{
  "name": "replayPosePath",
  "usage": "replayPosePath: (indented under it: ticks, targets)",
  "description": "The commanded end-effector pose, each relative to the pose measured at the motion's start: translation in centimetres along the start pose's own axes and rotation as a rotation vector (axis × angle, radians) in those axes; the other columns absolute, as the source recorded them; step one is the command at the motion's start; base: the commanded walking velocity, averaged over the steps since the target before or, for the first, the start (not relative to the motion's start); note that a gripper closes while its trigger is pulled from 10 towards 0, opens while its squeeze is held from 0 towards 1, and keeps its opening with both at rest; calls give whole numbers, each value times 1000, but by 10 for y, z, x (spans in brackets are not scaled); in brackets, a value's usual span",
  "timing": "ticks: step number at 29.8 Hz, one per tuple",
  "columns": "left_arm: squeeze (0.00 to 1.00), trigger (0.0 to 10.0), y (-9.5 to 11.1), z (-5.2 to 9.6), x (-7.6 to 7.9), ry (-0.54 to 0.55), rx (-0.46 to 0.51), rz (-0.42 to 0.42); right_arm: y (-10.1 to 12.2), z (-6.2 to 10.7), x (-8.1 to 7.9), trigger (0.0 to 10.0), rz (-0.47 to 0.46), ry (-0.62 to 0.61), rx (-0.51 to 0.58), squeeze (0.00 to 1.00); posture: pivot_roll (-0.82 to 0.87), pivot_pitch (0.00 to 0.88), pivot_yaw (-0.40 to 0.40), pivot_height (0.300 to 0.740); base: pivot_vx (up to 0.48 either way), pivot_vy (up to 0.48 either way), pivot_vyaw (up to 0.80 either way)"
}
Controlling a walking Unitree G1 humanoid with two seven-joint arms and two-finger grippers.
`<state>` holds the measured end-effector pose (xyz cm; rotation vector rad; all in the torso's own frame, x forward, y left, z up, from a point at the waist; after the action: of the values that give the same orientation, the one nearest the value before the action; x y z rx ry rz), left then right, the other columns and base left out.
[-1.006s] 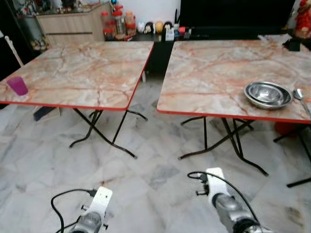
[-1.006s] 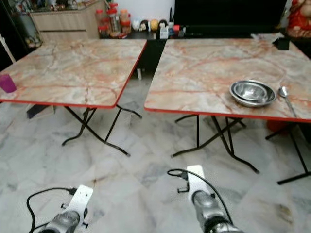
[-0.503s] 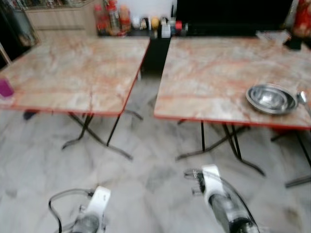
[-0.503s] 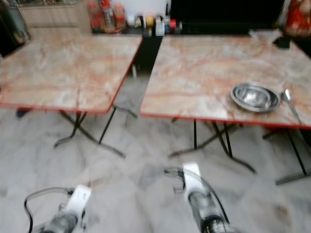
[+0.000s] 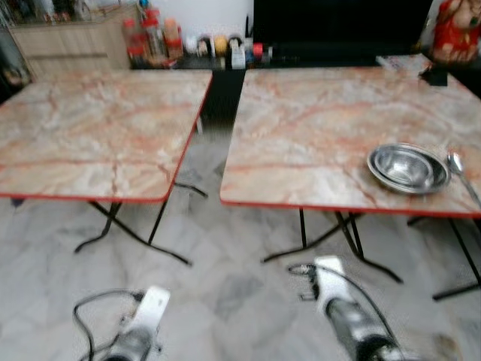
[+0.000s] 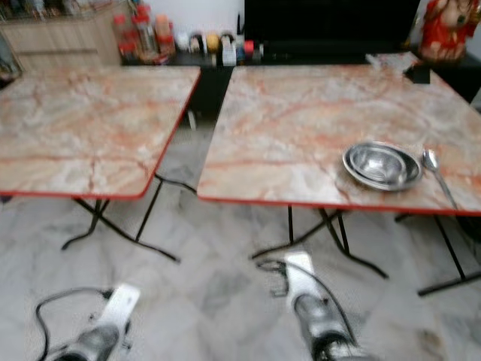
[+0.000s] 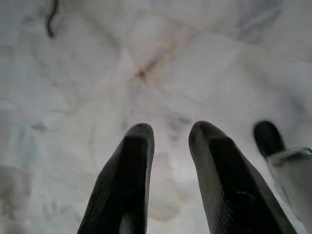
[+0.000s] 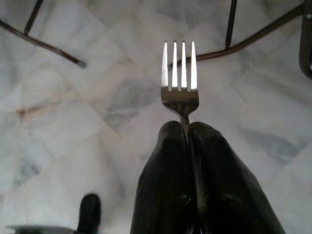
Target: Setting the table
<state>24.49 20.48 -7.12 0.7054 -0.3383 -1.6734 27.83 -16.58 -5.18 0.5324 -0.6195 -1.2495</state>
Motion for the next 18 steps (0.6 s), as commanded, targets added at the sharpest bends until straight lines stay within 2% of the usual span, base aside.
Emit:
replayPosePath:
  ticks: [1,4,11,18]
  targets:
    - [0,10000,3,0,5,-10,7,-3,0,1,10,10000,2,-25,-2,0,-60,3,59,740,371,0,0]
    - [0,10000,5,0,5,-11,11,-3,1,1,10,10000,1,-26,0,0,-61,8,59,740,321,0,0]
    - [0,10000,7,0,5,-19,12,-12,3,1,11,10000,-1,-27,3,0,-64,16,59,740,0,0,0]
    - [0,10000,10,-1,4,-16,18,-10,5,0,12,10000,-5,-30,7,0,-67,28,60,740,0,-352,0]
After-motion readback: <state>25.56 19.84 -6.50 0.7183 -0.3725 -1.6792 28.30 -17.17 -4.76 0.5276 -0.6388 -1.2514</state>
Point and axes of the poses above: a point about 5 cm out from each wrist's last joint towards the gripper, its own z axis pointing back from the gripper into the wrist, its own y axis along the axis of the wrist's last joint, x = y × z, the point moved 2 cm from there along -z, pointing out of the wrist towards the gripper, and after that the axes turned 8 degrees about z, right-handed, at the moved point
